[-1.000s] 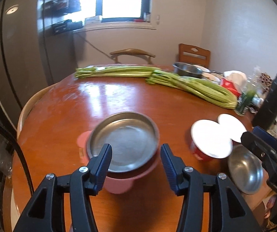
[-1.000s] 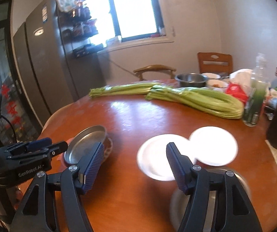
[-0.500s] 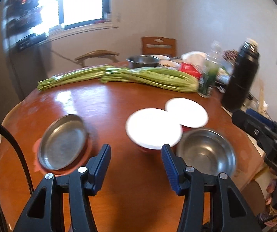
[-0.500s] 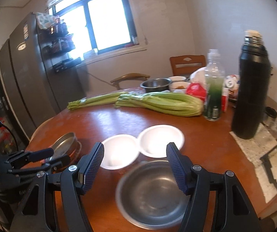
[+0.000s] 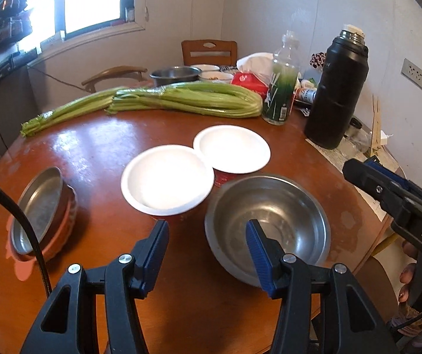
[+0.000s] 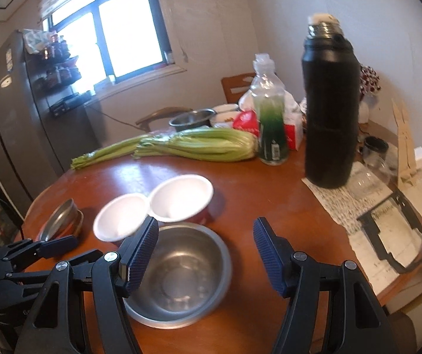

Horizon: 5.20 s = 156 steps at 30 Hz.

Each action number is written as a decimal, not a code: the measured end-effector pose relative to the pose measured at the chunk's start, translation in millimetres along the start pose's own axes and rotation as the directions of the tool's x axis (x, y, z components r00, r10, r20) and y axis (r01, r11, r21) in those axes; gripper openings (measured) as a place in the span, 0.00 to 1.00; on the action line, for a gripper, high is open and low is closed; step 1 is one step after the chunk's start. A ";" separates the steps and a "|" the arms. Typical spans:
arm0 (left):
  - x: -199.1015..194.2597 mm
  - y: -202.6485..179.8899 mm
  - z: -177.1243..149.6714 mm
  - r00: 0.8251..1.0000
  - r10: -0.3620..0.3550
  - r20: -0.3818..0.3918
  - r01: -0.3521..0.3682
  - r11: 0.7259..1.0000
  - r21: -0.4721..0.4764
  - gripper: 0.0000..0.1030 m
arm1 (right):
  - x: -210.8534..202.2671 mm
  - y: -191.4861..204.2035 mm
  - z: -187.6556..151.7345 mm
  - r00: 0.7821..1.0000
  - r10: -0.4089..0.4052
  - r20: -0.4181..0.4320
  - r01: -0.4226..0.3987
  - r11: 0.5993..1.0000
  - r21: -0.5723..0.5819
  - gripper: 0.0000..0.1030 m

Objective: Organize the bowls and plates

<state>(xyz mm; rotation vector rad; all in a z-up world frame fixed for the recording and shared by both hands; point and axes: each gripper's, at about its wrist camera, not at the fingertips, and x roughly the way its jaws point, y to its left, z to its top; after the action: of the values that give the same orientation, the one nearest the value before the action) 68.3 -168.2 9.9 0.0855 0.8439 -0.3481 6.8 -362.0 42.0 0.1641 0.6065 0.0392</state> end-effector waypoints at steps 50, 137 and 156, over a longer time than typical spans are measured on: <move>72.6 -10.7 -5.8 0.991 -0.104 -0.085 0.098 0.992 -0.077 0.47 | 74.6 4.7 -45.6 0.982 0.027 -0.186 -0.047 0.993 -0.105 0.40; -6.2 81.4 -43.9 0.999 0.038 -0.011 -0.039 0.991 -0.124 0.49 | 56.1 83.2 -51.2 0.958 0.168 -0.234 -0.200 0.973 -0.118 0.49; 25.3 101.0 34.5 0.999 0.038 -0.016 -0.039 0.994 -0.105 0.49 | 106.5 89.6 4.2 0.950 0.200 -0.241 -0.217 0.975 -0.049 0.49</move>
<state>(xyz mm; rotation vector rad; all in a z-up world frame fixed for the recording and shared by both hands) 142.4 -87.3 7.6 0.0059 0.8722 -0.2663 97.7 -265.2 0.1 0.1515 0.8217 0.2896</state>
